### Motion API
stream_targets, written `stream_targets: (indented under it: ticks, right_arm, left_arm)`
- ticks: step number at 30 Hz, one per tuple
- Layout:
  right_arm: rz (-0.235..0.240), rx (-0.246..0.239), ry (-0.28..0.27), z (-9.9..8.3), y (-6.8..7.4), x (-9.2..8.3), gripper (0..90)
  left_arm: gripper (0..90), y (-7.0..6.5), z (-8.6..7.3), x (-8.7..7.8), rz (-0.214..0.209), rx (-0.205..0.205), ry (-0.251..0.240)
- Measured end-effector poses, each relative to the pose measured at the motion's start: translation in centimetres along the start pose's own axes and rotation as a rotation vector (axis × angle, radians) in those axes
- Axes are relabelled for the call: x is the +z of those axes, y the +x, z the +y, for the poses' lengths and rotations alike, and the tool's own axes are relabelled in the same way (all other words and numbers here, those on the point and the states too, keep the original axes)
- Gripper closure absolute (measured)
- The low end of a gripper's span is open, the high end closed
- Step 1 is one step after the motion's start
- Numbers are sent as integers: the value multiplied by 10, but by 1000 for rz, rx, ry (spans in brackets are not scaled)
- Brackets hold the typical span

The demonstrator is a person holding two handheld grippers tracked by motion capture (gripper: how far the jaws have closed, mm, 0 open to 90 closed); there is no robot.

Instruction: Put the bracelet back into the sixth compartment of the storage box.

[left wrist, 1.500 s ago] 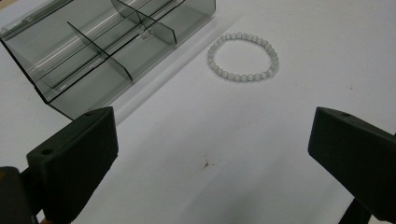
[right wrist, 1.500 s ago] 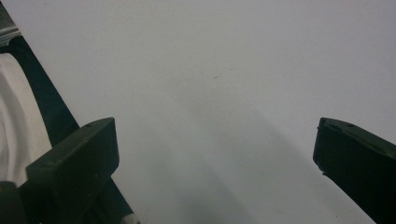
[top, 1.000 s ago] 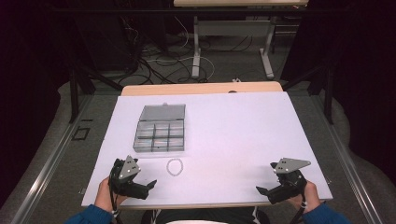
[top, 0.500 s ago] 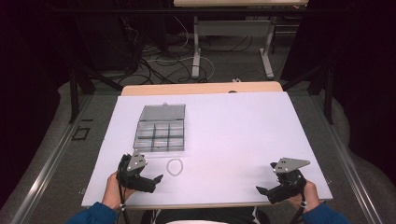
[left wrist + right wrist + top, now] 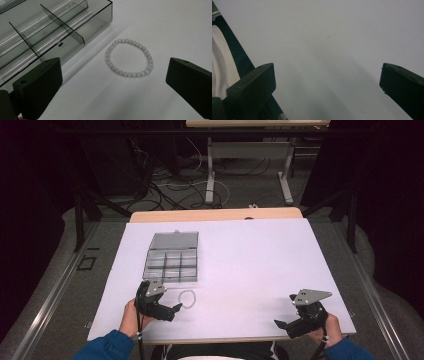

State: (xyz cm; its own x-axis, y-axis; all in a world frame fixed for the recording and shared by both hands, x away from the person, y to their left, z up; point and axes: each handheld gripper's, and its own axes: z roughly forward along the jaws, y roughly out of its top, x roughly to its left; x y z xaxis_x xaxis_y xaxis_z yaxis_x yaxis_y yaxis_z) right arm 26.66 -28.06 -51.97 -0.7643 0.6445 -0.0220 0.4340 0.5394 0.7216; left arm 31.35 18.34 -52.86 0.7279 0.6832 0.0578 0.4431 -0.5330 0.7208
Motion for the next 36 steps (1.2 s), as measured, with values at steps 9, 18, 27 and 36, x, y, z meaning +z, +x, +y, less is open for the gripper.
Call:
stream_targets:
  ticks: [9,18,27,36]
  right_arm:
    - [-4,10,2,0,0,1,0]
    - [-11,13,8,0,0,1,3]
    - [-11,10,10,-1,-1,2,6]
    - [-7,12,17,-1,-1,2,8]
  left_arm:
    - [18,0,5,11,-12,0,21]
    - [156,0,7,20,5,-11,50]
    - [322,0,9,27,17,-22,73]
    - [520,3,11,36,9,-52,79]
